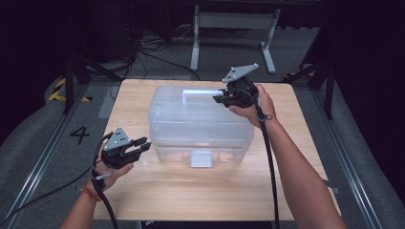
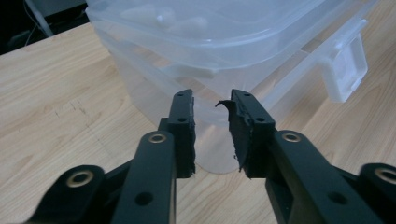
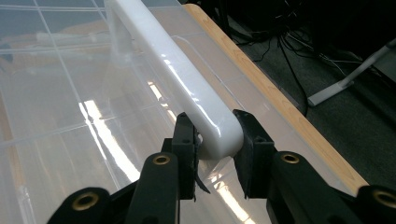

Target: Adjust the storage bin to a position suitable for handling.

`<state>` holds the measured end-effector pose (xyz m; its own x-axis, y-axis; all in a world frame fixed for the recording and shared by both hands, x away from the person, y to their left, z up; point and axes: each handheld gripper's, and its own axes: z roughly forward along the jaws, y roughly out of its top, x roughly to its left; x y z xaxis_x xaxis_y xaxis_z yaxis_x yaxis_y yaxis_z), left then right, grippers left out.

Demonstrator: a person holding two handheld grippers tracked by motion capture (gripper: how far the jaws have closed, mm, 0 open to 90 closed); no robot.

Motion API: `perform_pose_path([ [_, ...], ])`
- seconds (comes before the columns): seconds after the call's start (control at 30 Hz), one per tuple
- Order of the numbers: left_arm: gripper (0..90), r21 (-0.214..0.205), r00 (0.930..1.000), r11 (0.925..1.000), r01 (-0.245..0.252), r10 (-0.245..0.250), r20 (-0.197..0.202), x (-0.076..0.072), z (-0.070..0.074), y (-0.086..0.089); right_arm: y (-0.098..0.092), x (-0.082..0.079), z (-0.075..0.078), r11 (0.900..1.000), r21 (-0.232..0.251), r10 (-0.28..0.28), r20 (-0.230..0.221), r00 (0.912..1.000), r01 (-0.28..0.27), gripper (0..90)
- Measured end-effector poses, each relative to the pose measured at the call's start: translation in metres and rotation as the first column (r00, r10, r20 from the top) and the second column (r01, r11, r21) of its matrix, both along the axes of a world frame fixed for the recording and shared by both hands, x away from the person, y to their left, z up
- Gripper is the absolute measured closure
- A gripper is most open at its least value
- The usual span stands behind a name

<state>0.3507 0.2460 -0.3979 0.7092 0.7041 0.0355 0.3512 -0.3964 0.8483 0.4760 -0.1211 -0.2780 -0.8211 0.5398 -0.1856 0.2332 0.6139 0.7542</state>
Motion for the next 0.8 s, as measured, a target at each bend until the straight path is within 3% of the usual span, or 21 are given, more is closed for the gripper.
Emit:
perform_pose_path([
  [0.23,80.7,-0.001,1.0,1.0,0.003,-0.003,0.004,0.006,-0.0017,-0.0061,-0.0003,0.0011,0.0009,1.0,-0.002,0.004,0.003,1.0,-0.004,72.3],
  [0.53,84.6,-0.036,0.9998,0.9992,-0.017,0.017,0.005,0.0093,-0.0021,-0.0042,0.0001,0.0003,0.0012,0.9999,-0.01,0.006,0.005,1.0,-0.006,72.2],
  [0.8,86.1,-0.024,0.9997,0.9995,-0.02,0.021,0.012,0.0105,-0.0011,-0.0055,0.0,-0.0011,-0.0005,1.0,-0.006,0.0,0.012,0.9999,0.0,69.5],
])
